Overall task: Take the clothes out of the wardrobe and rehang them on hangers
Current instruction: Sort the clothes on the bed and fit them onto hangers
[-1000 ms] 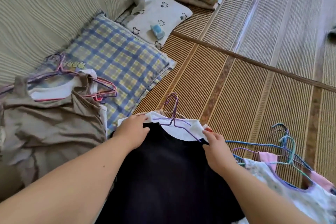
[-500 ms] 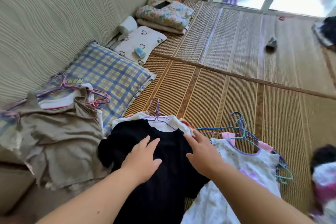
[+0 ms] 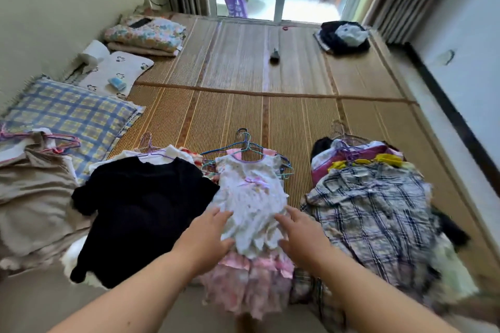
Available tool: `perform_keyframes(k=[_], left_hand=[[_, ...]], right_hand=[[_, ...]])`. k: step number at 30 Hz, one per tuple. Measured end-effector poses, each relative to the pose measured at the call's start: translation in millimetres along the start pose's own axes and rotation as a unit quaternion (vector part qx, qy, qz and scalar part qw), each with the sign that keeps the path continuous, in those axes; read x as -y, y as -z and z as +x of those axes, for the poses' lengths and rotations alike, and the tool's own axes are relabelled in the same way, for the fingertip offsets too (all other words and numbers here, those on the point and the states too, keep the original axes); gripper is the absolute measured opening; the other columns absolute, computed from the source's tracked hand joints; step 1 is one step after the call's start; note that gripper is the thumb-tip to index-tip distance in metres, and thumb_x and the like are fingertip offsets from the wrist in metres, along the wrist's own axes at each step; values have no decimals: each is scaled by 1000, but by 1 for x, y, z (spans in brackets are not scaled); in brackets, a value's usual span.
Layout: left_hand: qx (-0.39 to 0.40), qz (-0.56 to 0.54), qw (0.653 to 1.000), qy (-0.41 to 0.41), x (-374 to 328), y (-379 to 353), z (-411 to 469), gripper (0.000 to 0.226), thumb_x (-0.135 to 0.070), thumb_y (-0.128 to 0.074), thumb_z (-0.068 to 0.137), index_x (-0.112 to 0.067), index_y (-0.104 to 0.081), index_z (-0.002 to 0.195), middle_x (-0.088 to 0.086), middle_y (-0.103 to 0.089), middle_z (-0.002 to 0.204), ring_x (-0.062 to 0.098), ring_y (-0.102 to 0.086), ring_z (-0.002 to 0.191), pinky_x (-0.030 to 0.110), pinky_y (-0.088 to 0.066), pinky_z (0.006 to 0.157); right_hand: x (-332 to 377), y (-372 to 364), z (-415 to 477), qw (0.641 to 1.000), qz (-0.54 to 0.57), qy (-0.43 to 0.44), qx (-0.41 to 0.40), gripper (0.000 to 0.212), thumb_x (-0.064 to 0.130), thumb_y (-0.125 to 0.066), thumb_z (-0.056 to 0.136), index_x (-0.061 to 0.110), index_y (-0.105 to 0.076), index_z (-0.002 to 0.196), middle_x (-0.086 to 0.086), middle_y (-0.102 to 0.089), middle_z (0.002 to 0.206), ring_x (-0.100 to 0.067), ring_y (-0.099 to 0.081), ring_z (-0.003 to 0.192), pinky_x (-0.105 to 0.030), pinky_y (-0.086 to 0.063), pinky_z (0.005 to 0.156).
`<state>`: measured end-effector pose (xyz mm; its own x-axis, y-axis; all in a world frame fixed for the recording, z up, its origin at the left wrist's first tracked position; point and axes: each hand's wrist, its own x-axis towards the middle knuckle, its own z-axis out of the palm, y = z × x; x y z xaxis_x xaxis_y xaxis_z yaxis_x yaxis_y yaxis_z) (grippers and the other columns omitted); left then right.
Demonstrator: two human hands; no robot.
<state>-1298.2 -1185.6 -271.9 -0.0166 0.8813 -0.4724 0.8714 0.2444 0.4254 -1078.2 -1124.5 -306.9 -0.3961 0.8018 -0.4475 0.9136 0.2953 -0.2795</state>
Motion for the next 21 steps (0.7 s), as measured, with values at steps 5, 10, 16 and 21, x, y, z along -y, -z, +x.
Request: perform_keyframes(k=[5,10,16,21], left_hand=[[42,4,997,-59,-82,-45,2,64,-41,-51,92,-29,-24,149,-1,-20,156,17,-20,143,30,-19,115],[44,16,995,-83,-152,-72,28,62,-37,-53,92,-33,-25,148,-6,-24,153,15,-25,140,31,-23,113],[56,17,997,-43,-226,-112,97,64,-40,-54,92,-35,-24,148,-5,-25,154,17,-25,141,38,-24,116],[45,-32,998,10,-280,-152,186,65,-39,-57,91,-35,-26,147,-9,-28,152,13,-29,138,34,-24,116]], right_hand=[[-88,15,-48,996,32,-81,-23,60,36,-53,88,39,-29,143,0,-19,156,-22,-22,142,-49,-24,114],[-172,30,-58,990,53,-127,-38,59,39,-54,89,39,-30,143,0,-18,156,-22,-23,142,-50,-23,113],[-290,49,-28,988,69,-133,-30,58,38,-52,91,37,-28,144,2,-19,155,-21,-24,141,-51,-25,113],[-393,64,34,993,44,-106,2,58,38,-51,91,35,-29,144,1,-26,153,-20,-27,140,-45,-29,113]])
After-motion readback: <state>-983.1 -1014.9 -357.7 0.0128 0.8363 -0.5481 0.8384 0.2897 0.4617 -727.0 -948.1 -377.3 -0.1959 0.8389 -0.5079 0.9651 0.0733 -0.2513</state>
